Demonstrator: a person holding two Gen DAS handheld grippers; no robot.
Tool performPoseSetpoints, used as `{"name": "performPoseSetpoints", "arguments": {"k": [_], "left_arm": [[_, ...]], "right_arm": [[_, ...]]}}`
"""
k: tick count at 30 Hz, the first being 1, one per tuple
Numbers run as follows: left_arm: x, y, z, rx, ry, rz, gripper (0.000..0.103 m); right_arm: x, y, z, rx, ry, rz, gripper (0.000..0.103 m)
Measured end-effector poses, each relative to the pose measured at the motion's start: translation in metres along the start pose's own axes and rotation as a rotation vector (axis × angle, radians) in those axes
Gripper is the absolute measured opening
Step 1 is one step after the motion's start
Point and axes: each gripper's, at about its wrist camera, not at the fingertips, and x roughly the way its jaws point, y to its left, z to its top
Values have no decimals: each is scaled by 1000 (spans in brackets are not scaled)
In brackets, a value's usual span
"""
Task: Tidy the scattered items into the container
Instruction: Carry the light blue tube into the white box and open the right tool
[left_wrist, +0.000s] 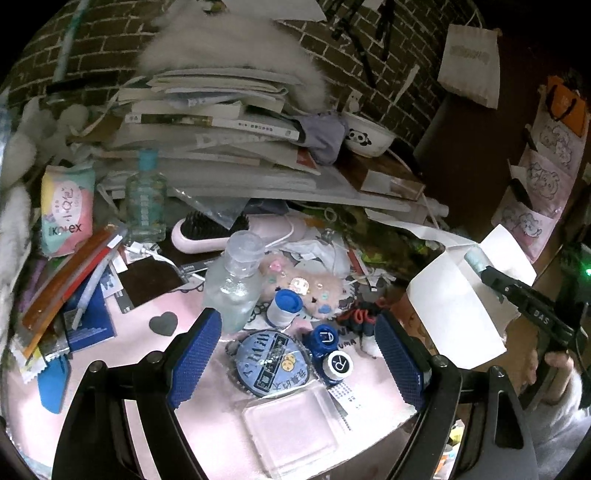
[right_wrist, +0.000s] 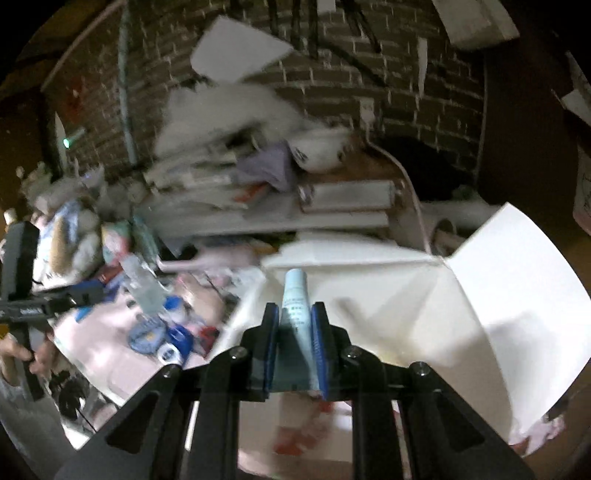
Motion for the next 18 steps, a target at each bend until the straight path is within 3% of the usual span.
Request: {"name": "performPoseSetpoints", "arguments": {"k": [10, 13, 18], "left_arm": [[11, -9, -5, 23, 32, -8, 83], [12, -12, -7, 32, 40, -12, 83], [14, -11, -9, 34, 51, 9, 83]], "right_arm": [[33, -18, 4, -148, 228, -125, 15], [46, -23, 4, -159, 327, -101, 15], [55, -18, 0, -196, 386, -97, 16]]}}
